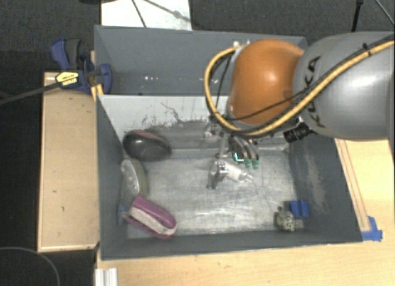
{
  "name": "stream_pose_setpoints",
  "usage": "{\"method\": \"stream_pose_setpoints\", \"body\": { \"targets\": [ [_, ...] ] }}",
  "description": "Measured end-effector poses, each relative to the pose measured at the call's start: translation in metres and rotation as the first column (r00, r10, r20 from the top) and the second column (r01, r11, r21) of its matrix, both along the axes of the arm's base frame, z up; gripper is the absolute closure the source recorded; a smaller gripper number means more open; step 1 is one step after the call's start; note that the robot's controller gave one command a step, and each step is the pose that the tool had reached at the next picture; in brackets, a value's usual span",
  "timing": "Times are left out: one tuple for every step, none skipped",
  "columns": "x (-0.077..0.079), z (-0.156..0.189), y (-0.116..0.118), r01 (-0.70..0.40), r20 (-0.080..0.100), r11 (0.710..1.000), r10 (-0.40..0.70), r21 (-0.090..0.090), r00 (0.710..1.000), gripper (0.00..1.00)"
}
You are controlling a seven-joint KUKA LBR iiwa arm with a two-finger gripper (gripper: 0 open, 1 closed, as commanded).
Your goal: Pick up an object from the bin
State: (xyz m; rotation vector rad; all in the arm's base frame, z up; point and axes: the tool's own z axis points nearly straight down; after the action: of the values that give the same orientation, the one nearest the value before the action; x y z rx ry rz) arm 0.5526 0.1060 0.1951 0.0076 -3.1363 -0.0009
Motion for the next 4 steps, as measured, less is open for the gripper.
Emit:
{"method": "stream_pose_setpoints", "body": {
  "targets": [
    [-0.070,-0.056,0.025,-0.181,0.001,0.984,0.181,0.001,0.984,0.00],
    [-0.047,-0.047,0.147,-0.470,0.012,0.883,0.470,0.002,0.883,0.00],
    [-0.046,-0.095,0.122,-0.428,0.018,0.904,0.428,-0.002,0.904,0.00],
    [-0.044,-0.119,0.096,-0.155,0.002,0.988,0.155,0.009,0.988,0.00]
  ]
}}
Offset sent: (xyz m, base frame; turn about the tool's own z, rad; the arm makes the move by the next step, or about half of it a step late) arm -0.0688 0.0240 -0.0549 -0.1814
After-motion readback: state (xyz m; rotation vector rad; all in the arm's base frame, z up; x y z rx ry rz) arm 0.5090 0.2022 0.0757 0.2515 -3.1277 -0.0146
